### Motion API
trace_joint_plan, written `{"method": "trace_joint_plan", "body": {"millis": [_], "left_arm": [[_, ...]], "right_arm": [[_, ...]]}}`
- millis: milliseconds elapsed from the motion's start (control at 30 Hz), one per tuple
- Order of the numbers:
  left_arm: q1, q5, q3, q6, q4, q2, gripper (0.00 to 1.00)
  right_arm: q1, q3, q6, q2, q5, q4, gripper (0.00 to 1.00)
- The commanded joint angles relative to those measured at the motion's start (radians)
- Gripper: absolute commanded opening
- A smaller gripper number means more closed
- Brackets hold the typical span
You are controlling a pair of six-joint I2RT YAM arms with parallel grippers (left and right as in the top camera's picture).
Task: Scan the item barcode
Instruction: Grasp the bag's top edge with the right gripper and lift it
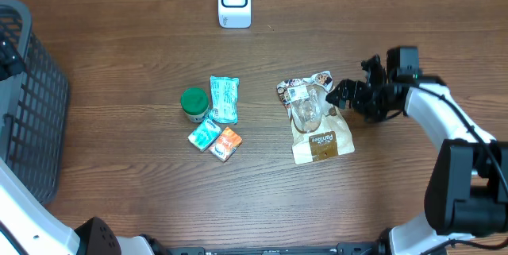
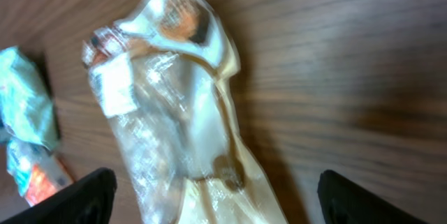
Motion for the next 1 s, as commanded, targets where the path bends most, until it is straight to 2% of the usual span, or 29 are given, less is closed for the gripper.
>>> {"method": "trace_joint_plan", "body": {"millis": [0, 167, 500, 700, 800, 967], "left_arm": [[0.001, 0.008, -0.005, -0.017, 0.003, -0.005, 0.99], [0.001, 0.008, -0.005, -0.017, 0.003, -0.005, 0.99], [0.001, 0.008, -0.005, -0.017, 0.003, -0.005, 1.00], [0.001, 0.008, -0.005, -0.017, 0.003, -0.005, 0.99], [0.001, 0.008, -0.005, -0.017, 0.003, -0.005, 1.00], [0.001, 0.008, -0.005, -0.017, 0.003, -0.005, 1.00]], "right_arm": [[-0.006, 0.116, -0.146, 0.081, -0.060, -0.061, 0.92], [-0.014, 0.218, -0.266, 0.208, -0.181, -0.166, 0.91], [-0.114, 0.221, -0.428, 0.362, -0.328, -0.251, 0.87], [-0.100, 0.214, -0.458, 0.422, -0.342, -0.272, 0.84], [-0.056, 0.214, -0.457, 0.454, -0.342, -0.272, 0.79], [0.061, 0.214, -0.411, 0.486, -0.371, -0.269, 0.62]]}}
